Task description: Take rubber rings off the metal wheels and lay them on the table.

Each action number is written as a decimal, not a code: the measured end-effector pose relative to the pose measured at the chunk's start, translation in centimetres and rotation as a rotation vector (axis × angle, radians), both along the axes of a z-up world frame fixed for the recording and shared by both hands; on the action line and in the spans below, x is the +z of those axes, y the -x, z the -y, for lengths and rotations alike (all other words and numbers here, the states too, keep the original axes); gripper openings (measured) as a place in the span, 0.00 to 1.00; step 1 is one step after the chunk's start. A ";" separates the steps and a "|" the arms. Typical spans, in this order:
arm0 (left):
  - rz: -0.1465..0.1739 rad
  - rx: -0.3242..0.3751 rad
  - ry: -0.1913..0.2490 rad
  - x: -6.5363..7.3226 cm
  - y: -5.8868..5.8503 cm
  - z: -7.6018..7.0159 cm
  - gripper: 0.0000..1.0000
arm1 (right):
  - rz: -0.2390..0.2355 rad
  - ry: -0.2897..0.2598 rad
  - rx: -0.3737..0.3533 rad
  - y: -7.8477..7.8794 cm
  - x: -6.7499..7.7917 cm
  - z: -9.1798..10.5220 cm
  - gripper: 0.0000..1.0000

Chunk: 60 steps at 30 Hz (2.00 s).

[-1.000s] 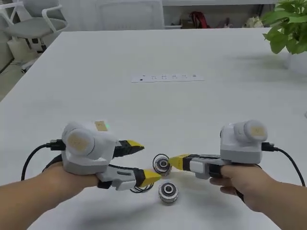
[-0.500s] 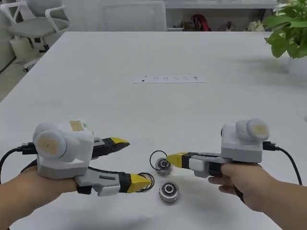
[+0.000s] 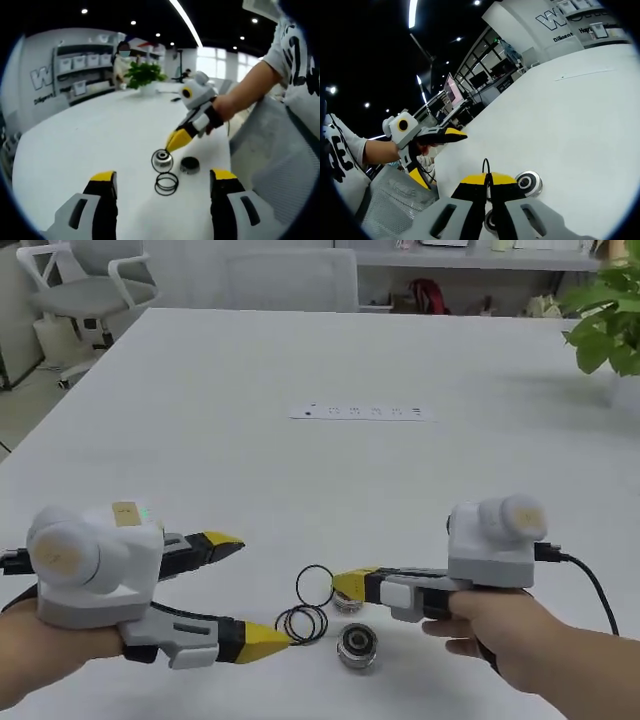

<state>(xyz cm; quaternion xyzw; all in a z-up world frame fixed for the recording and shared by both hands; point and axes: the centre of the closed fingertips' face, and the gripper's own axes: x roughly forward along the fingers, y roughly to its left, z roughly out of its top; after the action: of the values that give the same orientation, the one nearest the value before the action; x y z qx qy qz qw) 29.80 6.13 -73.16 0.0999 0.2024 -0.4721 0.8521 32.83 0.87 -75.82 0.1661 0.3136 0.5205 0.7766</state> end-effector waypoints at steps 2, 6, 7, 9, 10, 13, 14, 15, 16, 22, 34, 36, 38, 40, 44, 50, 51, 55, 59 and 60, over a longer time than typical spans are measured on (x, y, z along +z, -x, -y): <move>0.000 0.008 0.002 0.1 0.1 -0.2 0.77 | -0.004 0.002 0.009 0.2 -0.1 -0.3 0.00; -0.002 0.013 0.001 0.0 0.3 -0.5 0.78 | -0.011 0.004 0.035 0.7 -0.2 -1.2 0.00; 0.000 0.014 -0.001 0.0 0.4 -0.6 0.78 | -0.012 0.004 0.040 0.9 -0.3 -1.5 0.00; -0.001 0.016 -0.003 -0.1 0.5 -0.7 0.78 | -0.013 0.008 0.051 1.1 -0.4 -2.0 0.00; 0.000 0.017 -0.003 -0.1 0.5 -0.8 0.78 | -0.014 0.009 0.054 1.1 -0.5 -2.0 0.00; -0.001 0.022 -0.003 -0.2 0.6 -1.1 0.78 | -0.023 0.021 0.073 1.7 -0.9 -2.7 0.00; -0.001 0.023 -0.003 -0.2 0.6 -1.2 0.78 | -0.024 0.024 0.078 1.8 -1.0 -2.8 0.00; -0.003 0.024 -0.002 -0.2 0.6 -1.3 0.77 | -0.024 0.030 0.085 2.0 -1.2 -3.0 0.00; -0.003 0.026 -0.002 -0.3 0.6 -1.4 0.77 | -0.025 0.035 0.088 2.1 -1.3 -3.1 0.00; -0.007 0.037 -0.003 -0.5 0.7 -1.9 0.77 | -0.032 0.072 0.097 2.3 -2.2 -3.3 0.00; -0.017 0.041 -0.010 -0.9 0.6 -2.4 0.77 | -0.019 0.137 0.106 2.4 -3.2 -3.2 0.00; -0.020 0.042 -0.011 -1.0 0.6 -2.4 0.77 | -0.003 0.148 0.110 2.4 -3.3 -3.2 0.01; -0.021 0.040 -0.011 -1.1 0.6 -2.4 0.76 | 0.012 0.163 0.115 2.4 -3.3 -3.2 0.04; -0.023 0.038 -0.012 -1.3 0.6 -2.5 0.76 | 0.025 0.177 0.128 2.6 -3.4 -3.2 0.05; -0.026 0.034 -0.017 -1.3 0.8 -2.3 0.76 | 0.056 0.203 0.145 2.8 -3.5 -3.1 0.08; -0.027 0.034 -0.023 -1.2 1.0 -2.1 0.76 | 0.102 0.233 0.157 2.6 -3.3 -2.9 0.14; -0.027 0.033 -0.024 -1.2 1.0 -2.1 0.76 | 0.105 0.234 0.158 2.6 -3.3 -2.9 0.14; -0.026 0.030 -0.025 -1.0 1.2 -1.9 0.76 | 0.119 0.235 0.155 2.6 -2.9 -2.5 0.16; -0.023 0.024 -0.026 -0.8 1.4 -1.6 0.76 | 0.131 0.223 0.142 2.2 -2.2 -1.9 0.19; -0.022 0.024 -0.025 -0.7 1.4 -1.6 0.76 | 0.133 0.221 0.140 2.2 -2.0 -1.8 0.20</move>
<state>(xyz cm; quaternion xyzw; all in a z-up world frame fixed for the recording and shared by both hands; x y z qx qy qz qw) 28.41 7.74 -73.88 0.1031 0.2190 -0.4605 0.8540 30.67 2.70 -77.84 0.0225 0.3275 0.5455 0.7712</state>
